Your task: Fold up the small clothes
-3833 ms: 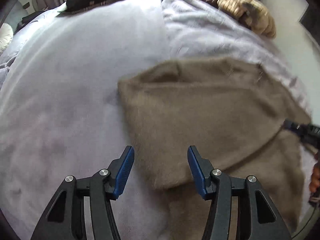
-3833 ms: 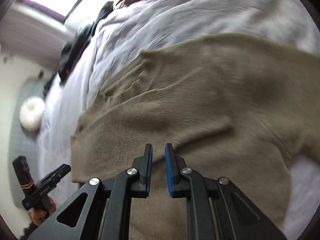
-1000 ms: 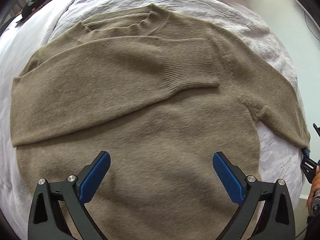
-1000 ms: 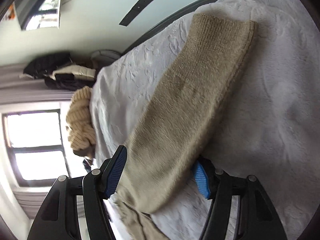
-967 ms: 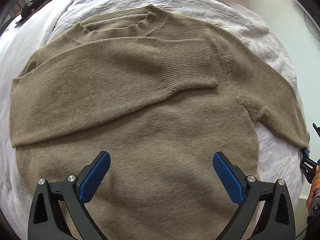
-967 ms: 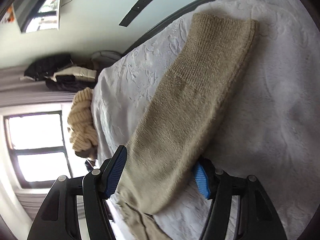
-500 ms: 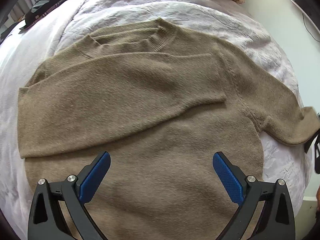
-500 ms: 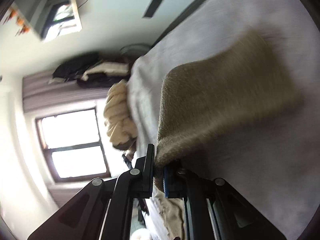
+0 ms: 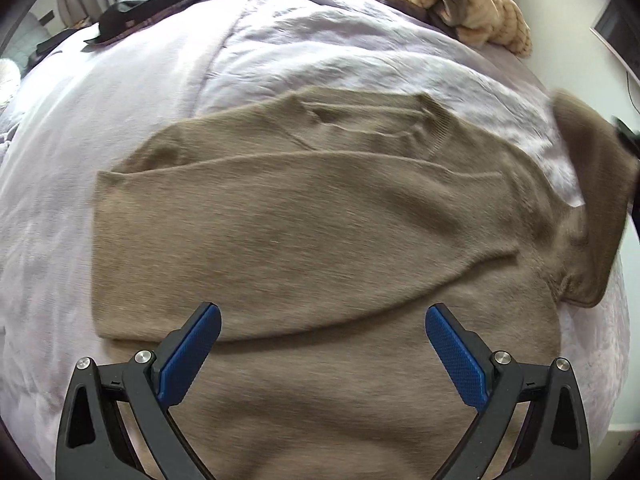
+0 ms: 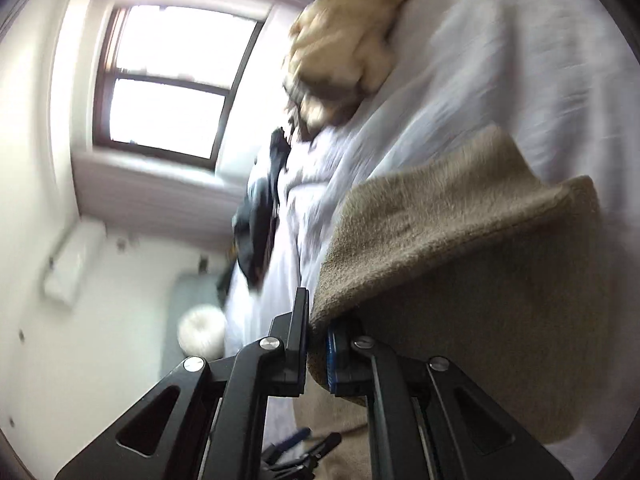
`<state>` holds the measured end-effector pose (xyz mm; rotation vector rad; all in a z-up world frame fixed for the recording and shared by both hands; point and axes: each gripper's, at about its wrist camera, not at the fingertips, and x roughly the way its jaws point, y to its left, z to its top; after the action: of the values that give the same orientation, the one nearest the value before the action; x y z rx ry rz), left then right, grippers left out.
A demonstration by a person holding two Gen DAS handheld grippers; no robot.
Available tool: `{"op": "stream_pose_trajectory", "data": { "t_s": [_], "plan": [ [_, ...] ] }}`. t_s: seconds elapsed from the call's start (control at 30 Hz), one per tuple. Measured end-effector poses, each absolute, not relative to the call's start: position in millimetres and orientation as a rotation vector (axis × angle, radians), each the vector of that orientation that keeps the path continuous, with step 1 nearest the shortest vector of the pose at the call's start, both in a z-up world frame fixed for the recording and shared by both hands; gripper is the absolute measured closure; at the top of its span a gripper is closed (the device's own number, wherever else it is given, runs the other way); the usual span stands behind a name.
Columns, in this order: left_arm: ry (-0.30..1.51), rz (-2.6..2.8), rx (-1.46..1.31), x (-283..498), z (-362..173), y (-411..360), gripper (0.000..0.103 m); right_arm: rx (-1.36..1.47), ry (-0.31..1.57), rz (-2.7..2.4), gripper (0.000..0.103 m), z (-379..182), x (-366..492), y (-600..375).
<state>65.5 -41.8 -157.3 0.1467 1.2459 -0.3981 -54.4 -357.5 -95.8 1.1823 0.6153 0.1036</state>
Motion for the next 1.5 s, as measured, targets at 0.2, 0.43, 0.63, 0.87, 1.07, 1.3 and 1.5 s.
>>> {"op": "stream_pose_trajectory", "data": {
  "t_s": [0.2,0.43,0.63,0.87,1.07,1.3,1.5],
  "plan": [
    [1.232,-0.355,0.097,82,-160,2,0.000,0.973,0.857,0.232,0.095,-123,13,-258],
    [1.256,-0.347,0.038,98,-178,25,0.000,0.972,1.115,0.143,0.089,-194,23,-221],
    [1.254,-0.420,-0.026,100,-180,30,0.000,1.104,1.017,0.033,0.050,-198,10,-242],
    [1.277,-0.598,-0.270,114,-186,43,0.000,1.197,0.911,-0.119,0.078,-196,10,-280],
    [1.325,-0.719,-0.576,133,-198,69,0.000,0.888,0.971,0.113,0.095,-158,56,-234],
    [1.340,-0.780,-0.773,145,-205,82,0.000,0.468,1.116,0.387,0.093,-144,77,-119],
    [1.353,-0.786,-0.798,148,-207,81,0.000,0.287,1.254,0.401,0.049,-161,62,-80]
  ]
}}
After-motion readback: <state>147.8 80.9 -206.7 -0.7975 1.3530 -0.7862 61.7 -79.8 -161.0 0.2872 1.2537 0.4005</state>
